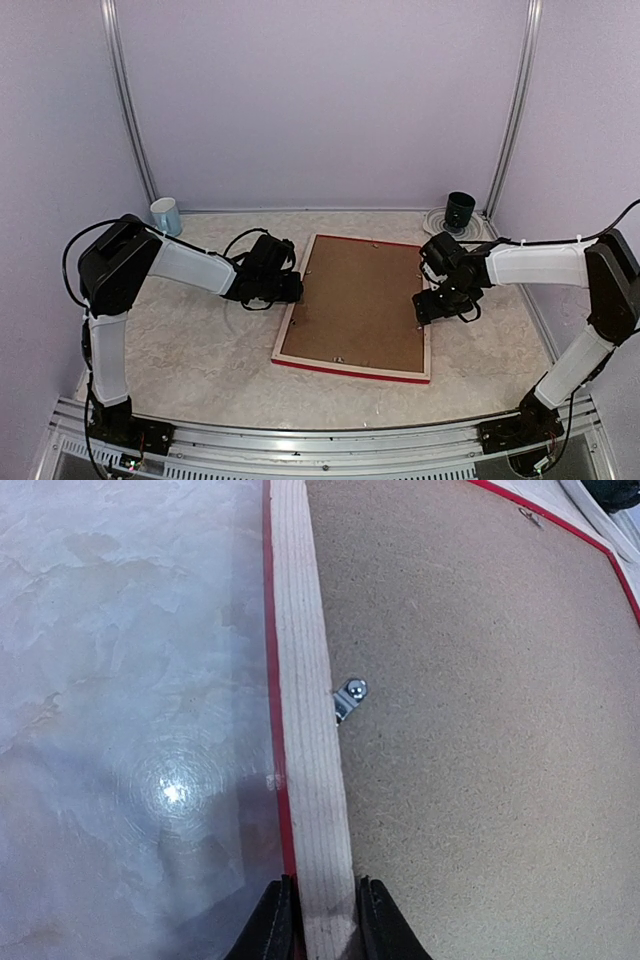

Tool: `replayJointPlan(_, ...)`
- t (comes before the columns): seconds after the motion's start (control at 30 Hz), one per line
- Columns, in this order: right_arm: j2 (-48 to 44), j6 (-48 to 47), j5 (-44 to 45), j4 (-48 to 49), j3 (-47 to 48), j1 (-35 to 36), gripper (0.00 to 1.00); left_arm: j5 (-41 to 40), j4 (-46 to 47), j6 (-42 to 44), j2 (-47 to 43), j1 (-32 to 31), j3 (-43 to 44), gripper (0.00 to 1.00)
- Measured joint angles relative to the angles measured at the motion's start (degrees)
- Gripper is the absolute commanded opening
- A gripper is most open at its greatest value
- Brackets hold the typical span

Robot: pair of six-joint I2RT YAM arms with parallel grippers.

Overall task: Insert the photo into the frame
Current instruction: Press the fastener onto the backboard.

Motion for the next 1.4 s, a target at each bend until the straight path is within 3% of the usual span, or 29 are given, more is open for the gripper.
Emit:
replayJointPlan(0.33, 1.33, 1.51, 4.72, -1.79, -0.39, 0.83, 0.82, 0.81, 0.55, -0.22, 0.0, 0.2, -0.44, 0.25)
replayJointPlan(0.73, 4.09, 1.92, 6.34, -0.52, 1.07, 1.55, 0.82, 1.44, 1.57, -0.57, -0.02, 0.24, -0.9, 0.44)
replayJointPlan(1.4, 5.68, 0.22, 6.67, -9.22, 5.09, 5.14, 0.82, 0.39, 3.28, -0.15, -2.71, -0.9, -4.98, 0.46)
